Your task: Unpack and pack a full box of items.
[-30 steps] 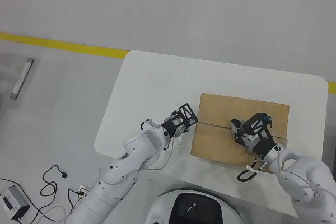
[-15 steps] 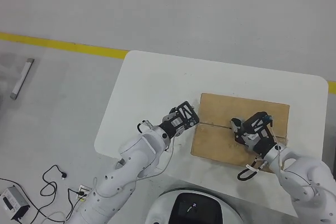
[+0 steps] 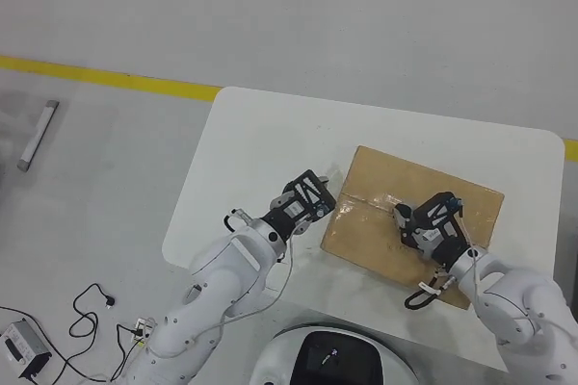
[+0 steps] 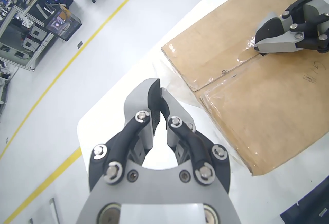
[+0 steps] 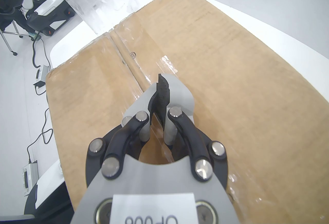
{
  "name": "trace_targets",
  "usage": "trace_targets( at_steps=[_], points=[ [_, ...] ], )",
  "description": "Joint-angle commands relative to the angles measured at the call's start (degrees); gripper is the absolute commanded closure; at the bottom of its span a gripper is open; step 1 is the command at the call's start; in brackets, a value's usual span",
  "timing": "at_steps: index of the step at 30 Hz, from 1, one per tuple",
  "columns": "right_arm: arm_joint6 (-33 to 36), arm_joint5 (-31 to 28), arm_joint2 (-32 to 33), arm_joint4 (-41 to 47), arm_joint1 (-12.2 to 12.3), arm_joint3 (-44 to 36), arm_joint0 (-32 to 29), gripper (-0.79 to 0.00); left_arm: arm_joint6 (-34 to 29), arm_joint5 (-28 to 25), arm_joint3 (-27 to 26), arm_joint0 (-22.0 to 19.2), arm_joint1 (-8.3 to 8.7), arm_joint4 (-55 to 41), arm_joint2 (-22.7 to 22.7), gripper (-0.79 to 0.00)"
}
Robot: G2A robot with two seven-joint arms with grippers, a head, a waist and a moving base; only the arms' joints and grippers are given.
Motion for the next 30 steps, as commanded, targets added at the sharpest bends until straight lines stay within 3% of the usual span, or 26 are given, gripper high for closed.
trace_targets(
  at_steps=[1,3,5,6,7,18,20,21,23,24,30],
  points=[
    [0.0,0.3,-0.2,0.1,-0.1,0.1,0.3,0.000,0.1,-0.1,0.1,0.1,-0.03,0.2,0.1,-0.135],
    [0.1,0.5,-0.6,0.2,-0.2,0.2,0.6,0.000,0.1,-0.1,0.2,0.1,-0.09,0.2,0.3,-0.222],
    [0.2,0.6,-1.0,0.5,-0.2,0.3,0.9,0.000,0.2,0.2,0.2,0.0,-0.17,0.1,0.4,-0.259],
    [0.3,0.5,-1.1,0.5,-0.3,0.4,1.1,0.000,0.3,0.3,0.2,-0.1,-0.23,0.1,0.5,-0.339],
    [0.4,0.5,-1.3,0.5,-0.3,0.5,1.2,0.000,0.3,0.5,0.2,-0.2,-0.29,0.1,0.7,-0.363],
    [0.7,0.1,-2.4,-0.1,-0.6,0.8,1.8,0.000,2.7,1.3,1.4,-5.3,-1.60,-1.0,3.7,-0.391],
    [0.8,0.1,-2.5,0.0,-0.6,0.9,1.8,0.000,1.9,0.6,1.5,-5.5,-1.68,-1.5,3.8,-0.480],
    [0.9,0.1,-2.5,0.0,-0.6,0.9,1.8,0.000,1.3,0.2,1.4,-5.3,-1.68,-1.9,3.6,-0.610],
    [0.9,0.1,-2.5,0.0,-0.7,0.9,1.8,0.000,-0.3,-0.7,1.5,-4.7,-1.50,-1.4,2.9,-0.754],
    [0.9,0.1,-2.5,0.0,-0.7,0.9,1.8,0.000,-1.6,-0.6,1.5,-4.1,-1.37,-1.2,2.2,-0.785],
    [1.2,-0.1,-2.0,0.0,-0.7,0.6,1.5,0.000,-5.8,-0.6,0.6,1.0,-0.47,-1.0,-2.6,-0.785]
  ],
)
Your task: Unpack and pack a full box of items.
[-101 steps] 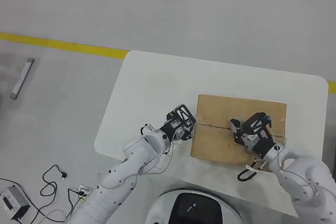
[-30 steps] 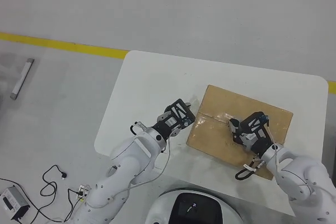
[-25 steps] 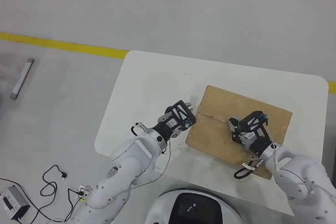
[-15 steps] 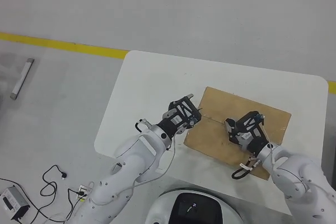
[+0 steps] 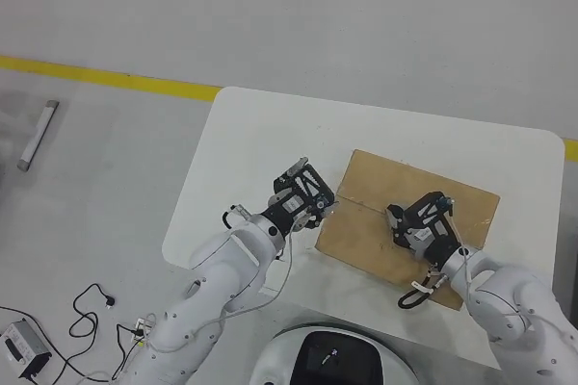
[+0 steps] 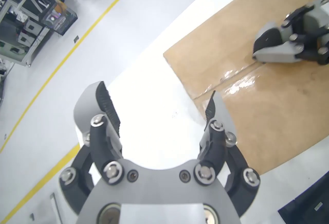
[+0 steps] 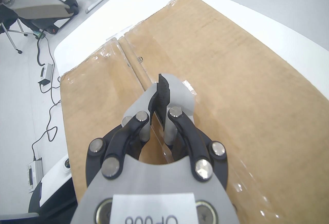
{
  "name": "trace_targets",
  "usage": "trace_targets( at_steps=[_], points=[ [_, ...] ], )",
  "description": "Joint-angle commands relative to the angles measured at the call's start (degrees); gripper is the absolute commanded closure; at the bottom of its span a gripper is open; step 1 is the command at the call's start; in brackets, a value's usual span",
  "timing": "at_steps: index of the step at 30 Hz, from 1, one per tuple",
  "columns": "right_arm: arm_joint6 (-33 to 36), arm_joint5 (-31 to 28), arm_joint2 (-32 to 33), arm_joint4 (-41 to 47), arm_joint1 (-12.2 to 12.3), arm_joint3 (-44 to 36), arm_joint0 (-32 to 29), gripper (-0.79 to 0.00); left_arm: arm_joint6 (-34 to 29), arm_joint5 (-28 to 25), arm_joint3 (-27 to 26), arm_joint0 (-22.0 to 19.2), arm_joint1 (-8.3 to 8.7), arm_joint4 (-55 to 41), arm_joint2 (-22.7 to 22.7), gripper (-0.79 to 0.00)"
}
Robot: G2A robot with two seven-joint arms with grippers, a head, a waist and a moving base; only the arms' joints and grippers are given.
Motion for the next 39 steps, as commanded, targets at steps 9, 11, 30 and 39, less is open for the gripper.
trace_targets(
  at_steps=[9,11,30,39],
  points=[
    [0.3,-0.7,0.4,0.0,-0.1,-0.3,-0.3,0.000,2.6,1.6,5.1,3.6,0.47,3.5,-1.5,-0.785],
    [0.4,-0.6,0.4,-0.2,-0.1,-0.4,-0.4,0.000,3.9,2.1,6.8,3.1,0.34,4.3,-0.8,-0.785],
    [0.2,-0.5,0.9,-0.2,-0.3,-1.0,-1.3,0.000,12.0,1.9,16.7,-5.0,-1.73,5.6,6.5,-0.785],
    [0.4,-0.8,1.0,-0.3,-0.4,-1.0,-1.1,0.000,13.5,6.5,17.5,-6.5,-2.48,7.3,6.9,-0.785]
  ],
)
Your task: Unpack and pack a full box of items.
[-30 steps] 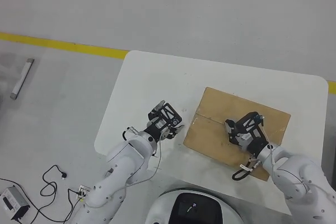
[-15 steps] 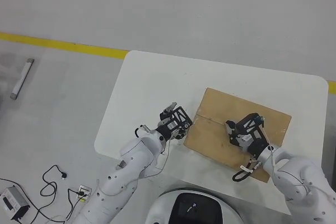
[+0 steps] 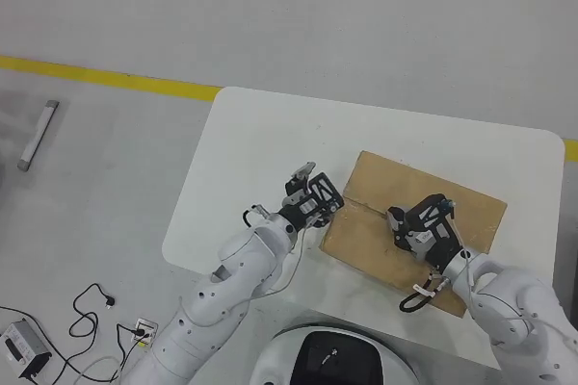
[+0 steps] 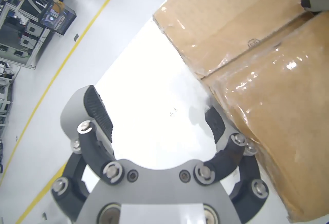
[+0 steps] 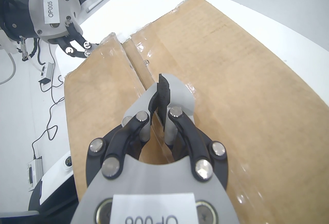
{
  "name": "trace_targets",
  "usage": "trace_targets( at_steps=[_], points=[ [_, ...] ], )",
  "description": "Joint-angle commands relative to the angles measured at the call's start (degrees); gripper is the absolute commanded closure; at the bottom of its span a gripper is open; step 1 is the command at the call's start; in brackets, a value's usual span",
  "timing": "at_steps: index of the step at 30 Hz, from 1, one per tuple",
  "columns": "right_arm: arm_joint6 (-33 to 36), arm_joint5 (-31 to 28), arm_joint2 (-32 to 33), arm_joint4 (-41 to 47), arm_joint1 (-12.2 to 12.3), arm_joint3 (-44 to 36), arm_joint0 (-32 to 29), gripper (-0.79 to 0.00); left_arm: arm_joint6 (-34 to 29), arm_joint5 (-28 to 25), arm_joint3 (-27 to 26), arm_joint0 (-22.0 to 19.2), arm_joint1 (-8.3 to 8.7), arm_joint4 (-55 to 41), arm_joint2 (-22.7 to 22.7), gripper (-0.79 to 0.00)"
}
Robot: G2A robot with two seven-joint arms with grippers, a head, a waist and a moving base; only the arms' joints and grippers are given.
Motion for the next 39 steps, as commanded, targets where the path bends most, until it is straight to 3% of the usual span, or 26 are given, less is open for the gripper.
trace_targets(
  at_steps=[1,22,39],
  points=[
    [0.1,-0.1,0.0,-0.1,0.0,0.0,0.0,0.000,0.0,0.1,0.0,-0.2,-0.07,0.3,-0.1,-0.785],
    [0.1,0.3,0.4,-0.2,-0.2,-1.2,-0.6,0.000,0.4,-0.1,-7.0,0.9,-0.80,-0.5,-0.6,-0.785],
    [1.7,1.8,7.2,2.7,-0.1,-4.7,-5.4,0.000,-0.1,-0.7,-8.3,0.5,-1.40,-1.1,-1.4,-0.785]
  ],
)
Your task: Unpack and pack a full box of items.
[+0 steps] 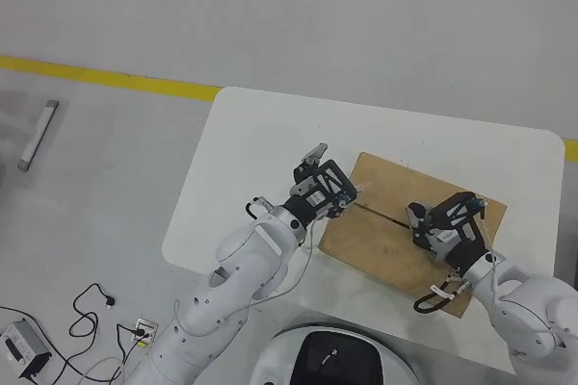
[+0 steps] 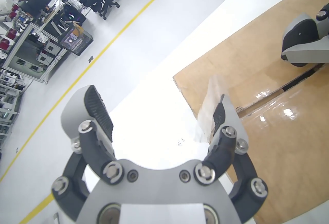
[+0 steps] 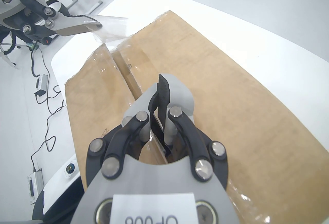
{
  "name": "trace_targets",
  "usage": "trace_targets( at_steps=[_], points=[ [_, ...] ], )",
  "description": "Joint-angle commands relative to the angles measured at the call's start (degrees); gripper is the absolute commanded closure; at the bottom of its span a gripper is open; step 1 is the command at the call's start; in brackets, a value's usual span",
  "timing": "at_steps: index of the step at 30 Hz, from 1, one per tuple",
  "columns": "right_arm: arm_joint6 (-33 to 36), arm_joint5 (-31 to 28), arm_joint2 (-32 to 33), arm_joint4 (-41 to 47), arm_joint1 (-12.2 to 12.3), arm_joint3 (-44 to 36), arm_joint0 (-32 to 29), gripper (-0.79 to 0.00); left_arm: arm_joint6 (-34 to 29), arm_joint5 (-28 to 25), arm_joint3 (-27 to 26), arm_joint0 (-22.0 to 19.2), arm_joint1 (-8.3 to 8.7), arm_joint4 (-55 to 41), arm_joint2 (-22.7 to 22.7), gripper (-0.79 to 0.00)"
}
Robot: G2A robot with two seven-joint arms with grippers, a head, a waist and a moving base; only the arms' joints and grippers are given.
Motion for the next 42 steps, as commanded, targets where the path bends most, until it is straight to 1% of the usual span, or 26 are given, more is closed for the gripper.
trace_targets(
  at_steps=[1,12,23,28,31,36,38,42],
  points=[
    [0.1,-0.6,-0.2,-0.3,0.0,0.5,-0.3,0.000,0.0,0.0,0.0,0.2,-0.04,-0.4,-0.2,-0.785],
    [-0.3,0.0,-3.7,-1.7,-0.3,3.4,1.6,0.000,-0.2,-0.1,-1.2,0.2,-0.48,-2.6,-0.6,-0.785],
    [-0.2,1.5,-2.5,-0.7,-0.5,2.8,1.3,0.000,0.5,0.1,-1.5,-2.9,-1.45,-4.1,0.7,-0.785],
    [0.2,3.0,0.1,0.9,-0.5,0.4,0.0,0.000,0.4,-0.2,-1.5,-3.7,-1.79,-4.0,1.3,-0.785],
    [1.0,4.0,3.3,2.9,-0.4,-1.9,-1.2,0.000,0.3,-0.4,-2.1,-3.7,-1.90,-4.2,1.2,-0.785],
    [2.2,3.8,8.0,5.2,-0.3,-3.8,-3.1,0.000,-0.8,-1.5,-3.3,-3.2,-1.87,-4.0,0.6,-0.785],
    [2.1,3.8,9.7,6.1,-0.3,-4.2,-3.7,0.000,-3.3,-2.0,-3.6,-2.8,-1.83,-4.1,0.2,-0.785],
    [1.5,3.9,11.8,6.9,-0.3,-3.5,-4.5,0.000,-10.6,-2.0,-2.9,-1.7,-2.06,-9.1,-0.8,-0.785]
  ],
)
